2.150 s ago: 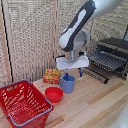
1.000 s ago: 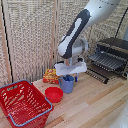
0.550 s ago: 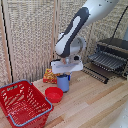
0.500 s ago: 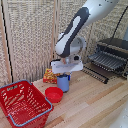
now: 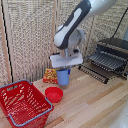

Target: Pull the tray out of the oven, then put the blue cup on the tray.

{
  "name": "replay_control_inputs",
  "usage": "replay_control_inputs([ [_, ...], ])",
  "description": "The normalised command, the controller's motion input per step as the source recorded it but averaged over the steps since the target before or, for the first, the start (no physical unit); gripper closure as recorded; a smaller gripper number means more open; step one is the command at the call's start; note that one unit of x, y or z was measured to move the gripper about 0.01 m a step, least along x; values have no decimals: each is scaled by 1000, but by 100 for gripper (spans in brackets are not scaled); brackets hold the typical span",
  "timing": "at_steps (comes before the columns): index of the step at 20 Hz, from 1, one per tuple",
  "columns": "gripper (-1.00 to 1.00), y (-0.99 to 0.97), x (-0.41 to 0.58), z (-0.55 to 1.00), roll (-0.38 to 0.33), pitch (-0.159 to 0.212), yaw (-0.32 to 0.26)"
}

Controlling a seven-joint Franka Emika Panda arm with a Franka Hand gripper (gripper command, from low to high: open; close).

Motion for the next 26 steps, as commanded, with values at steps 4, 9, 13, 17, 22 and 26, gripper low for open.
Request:
replay_control_inputs([
  [4, 100, 0, 507, 932, -110, 39, -198],
  [9, 100, -138, 520, 797, -92, 32, -210],
  [13, 100, -641, 484, 704, 0, -22, -103],
  [17, 100, -953, 371, 726, 12, -53, -54],
  [22, 100, -1000, 235, 745, 29, -24, -43],
  [26, 100, -1000, 70, 616, 24, 0, -43],
])
